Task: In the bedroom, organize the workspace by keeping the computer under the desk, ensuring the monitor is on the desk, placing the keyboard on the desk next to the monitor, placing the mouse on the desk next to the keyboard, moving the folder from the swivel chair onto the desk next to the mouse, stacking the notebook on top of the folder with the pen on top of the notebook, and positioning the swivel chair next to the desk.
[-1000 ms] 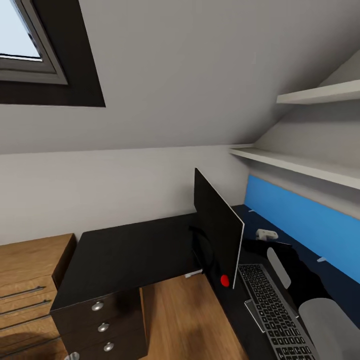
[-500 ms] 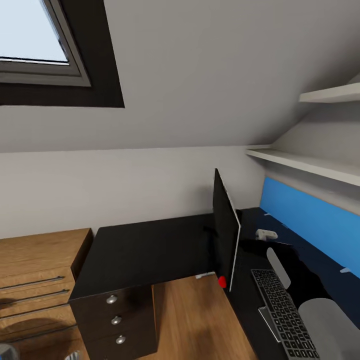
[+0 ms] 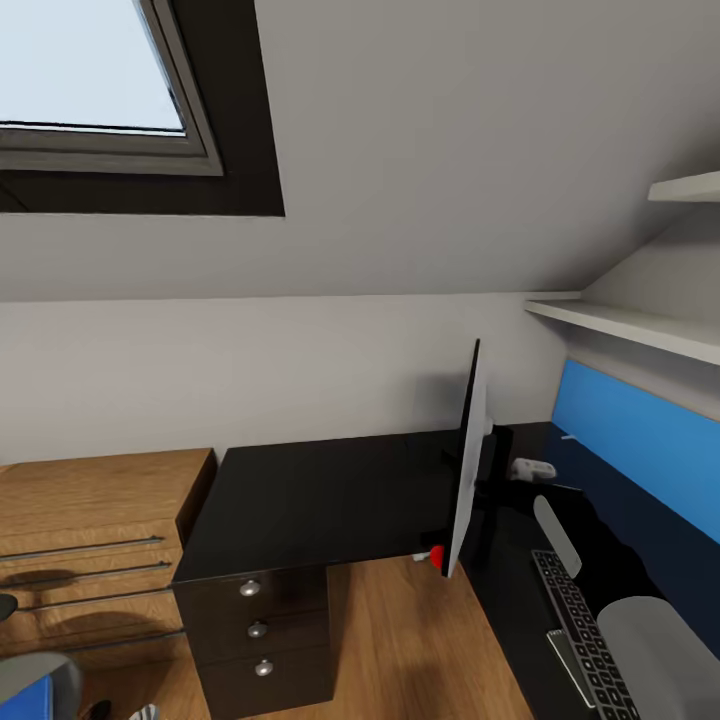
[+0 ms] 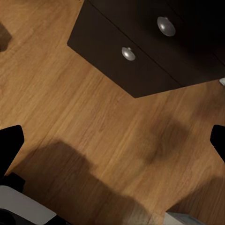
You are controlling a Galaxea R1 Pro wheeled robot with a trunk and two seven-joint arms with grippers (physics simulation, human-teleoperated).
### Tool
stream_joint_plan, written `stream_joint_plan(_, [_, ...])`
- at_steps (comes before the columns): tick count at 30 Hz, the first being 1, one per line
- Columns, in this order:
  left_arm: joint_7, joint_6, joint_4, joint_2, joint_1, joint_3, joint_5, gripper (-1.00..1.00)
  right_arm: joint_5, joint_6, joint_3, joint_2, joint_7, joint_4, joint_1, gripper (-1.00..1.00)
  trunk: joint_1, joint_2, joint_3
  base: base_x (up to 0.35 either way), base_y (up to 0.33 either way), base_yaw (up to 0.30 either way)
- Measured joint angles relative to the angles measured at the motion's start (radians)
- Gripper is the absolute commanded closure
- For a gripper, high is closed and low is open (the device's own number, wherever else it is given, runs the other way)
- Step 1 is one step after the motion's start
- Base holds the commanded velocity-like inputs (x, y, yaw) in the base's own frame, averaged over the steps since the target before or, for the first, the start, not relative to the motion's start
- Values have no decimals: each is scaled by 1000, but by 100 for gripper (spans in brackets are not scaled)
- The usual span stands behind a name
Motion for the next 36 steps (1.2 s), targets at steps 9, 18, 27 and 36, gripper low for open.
stream_joint_plan(9, [-4, -3, 0, -1, 0, -1, 0, -100, 11, -225, -18, 0, -118, 114, 2, -100, 0, 0, 0, 0, 0, 2])
stream_joint_plan(18, [-4, -6, 0, -2, 0, -2, -1, -100, 9, -492, -15, 8, -221, 338, 2, -100, 0, 0, 0, 0, 0, 0])
stream_joint_plan(27, [-2, -7, 0, -3, 4, -4, -3, -100, 16, -671, -13, 46, -227, 488, -5, -100, 0, 0, 0, 137, 42, 0])
stream_joint_plan(36, [3, 5, -9, -3, 21, -14, -4, -100, 17, -676, -13, 51, -237, 446, -7, -100, 0, 0, 0, 154, 55, 0])
